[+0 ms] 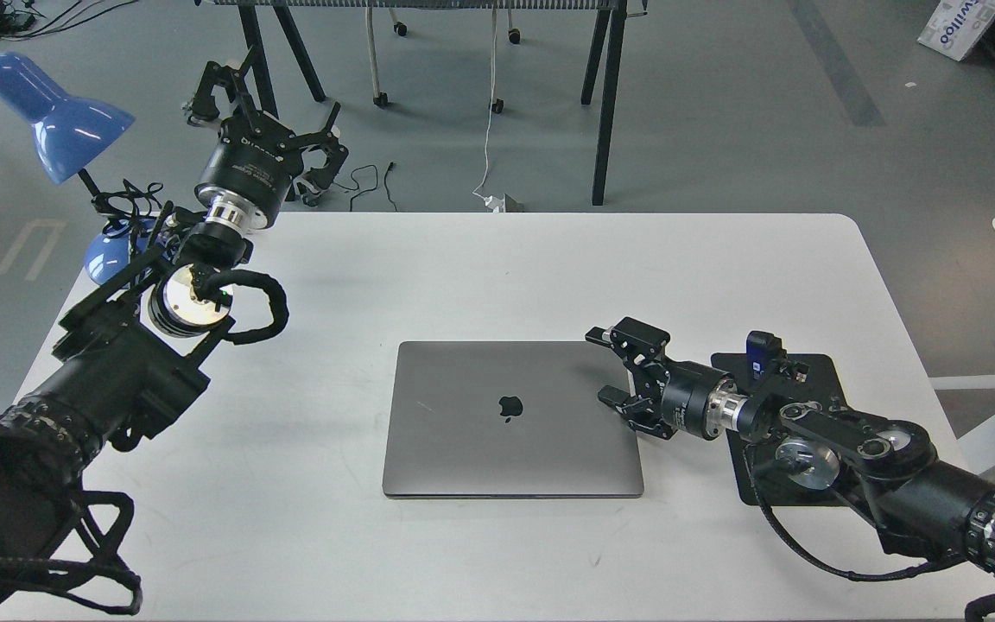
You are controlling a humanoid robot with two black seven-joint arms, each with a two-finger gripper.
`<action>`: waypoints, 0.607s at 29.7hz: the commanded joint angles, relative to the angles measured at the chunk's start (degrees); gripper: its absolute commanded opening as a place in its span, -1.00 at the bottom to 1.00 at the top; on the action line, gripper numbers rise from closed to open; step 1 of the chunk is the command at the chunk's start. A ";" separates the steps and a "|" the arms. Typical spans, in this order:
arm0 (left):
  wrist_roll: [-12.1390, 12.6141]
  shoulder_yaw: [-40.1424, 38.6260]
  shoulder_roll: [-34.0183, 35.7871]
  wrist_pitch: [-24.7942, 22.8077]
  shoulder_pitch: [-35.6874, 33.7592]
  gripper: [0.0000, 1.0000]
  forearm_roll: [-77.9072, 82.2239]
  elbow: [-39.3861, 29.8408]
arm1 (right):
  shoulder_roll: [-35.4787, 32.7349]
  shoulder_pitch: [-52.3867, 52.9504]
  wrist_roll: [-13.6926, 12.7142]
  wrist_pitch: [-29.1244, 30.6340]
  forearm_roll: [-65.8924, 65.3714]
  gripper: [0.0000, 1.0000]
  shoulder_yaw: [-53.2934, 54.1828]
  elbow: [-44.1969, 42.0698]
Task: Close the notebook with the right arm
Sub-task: 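Lift the right gripper up and away from the closed laptop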
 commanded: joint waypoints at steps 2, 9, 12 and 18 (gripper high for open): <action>0.01 0.00 0.00 0.00 -0.03 1.00 0.00 0.00 | -0.08 0.17 0.08 -0.02 0.01 1.00 -0.11 0.00; 0.01 -0.08 0.00 0.00 -0.03 1.00 0.00 0.00 | -2.10 0.08 0.87 0.33 0.63 1.00 9.70 0.88; 0.01 0.00 0.00 0.00 -0.03 1.00 0.00 0.00 | -2.37 0.08 0.87 0.59 0.72 1.00 19.89 0.97; 0.01 0.00 0.00 0.00 0.06 1.00 0.00 0.00 | -2.37 2.10 -0.27 2.00 1.16 1.00 38.53 0.44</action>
